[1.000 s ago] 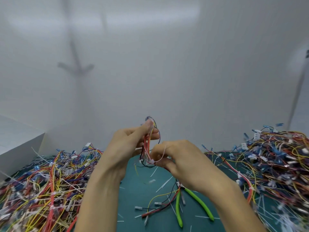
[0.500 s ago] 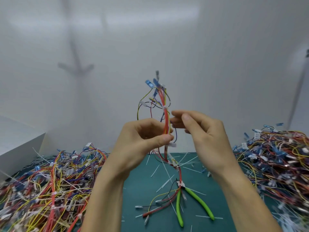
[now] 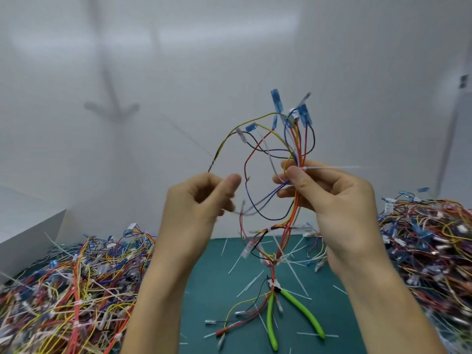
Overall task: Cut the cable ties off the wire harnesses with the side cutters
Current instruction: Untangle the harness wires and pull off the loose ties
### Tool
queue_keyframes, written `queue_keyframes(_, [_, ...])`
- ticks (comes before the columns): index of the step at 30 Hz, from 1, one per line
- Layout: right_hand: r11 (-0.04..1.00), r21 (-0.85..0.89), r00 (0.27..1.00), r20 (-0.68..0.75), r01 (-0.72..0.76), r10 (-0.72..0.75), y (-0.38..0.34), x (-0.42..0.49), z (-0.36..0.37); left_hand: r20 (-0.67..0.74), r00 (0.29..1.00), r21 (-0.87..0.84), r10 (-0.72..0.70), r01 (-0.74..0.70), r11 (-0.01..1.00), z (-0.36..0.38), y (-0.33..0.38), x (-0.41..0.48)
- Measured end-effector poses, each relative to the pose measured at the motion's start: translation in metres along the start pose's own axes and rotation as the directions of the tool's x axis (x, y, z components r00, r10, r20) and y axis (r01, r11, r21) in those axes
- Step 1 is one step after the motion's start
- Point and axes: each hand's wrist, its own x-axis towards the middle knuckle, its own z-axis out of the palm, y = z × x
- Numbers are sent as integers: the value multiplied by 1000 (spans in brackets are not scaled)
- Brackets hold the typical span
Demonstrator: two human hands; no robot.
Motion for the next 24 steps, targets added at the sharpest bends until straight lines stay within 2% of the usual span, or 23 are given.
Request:
queue_keyframes(2, [1000,26,1000,-5,-12,12,-2,1,-2,-126,992,7,-15,16,1000,-5,-3,1])
queue_keyframes(4, [998,56,1000,-12,-21,21,-3,2,-4,-175,984,44,-43,51,998,-10,-6,3])
queue_keyframes(7, [997,78,1000,-9,-23,24,-3,2,-6,-63,994,128,-84,92,988,-18,-9,2])
queue_keyframes(11, [995,94,999,-7,-36,37,-3,3,-7,81,981,-34,-175,178,983,-19,-6,0])
queue_keyframes(24, [989,118,995,-17,-92,94,-1,3,-11,197,966,-7,-169,174,985,-28,2,-2])
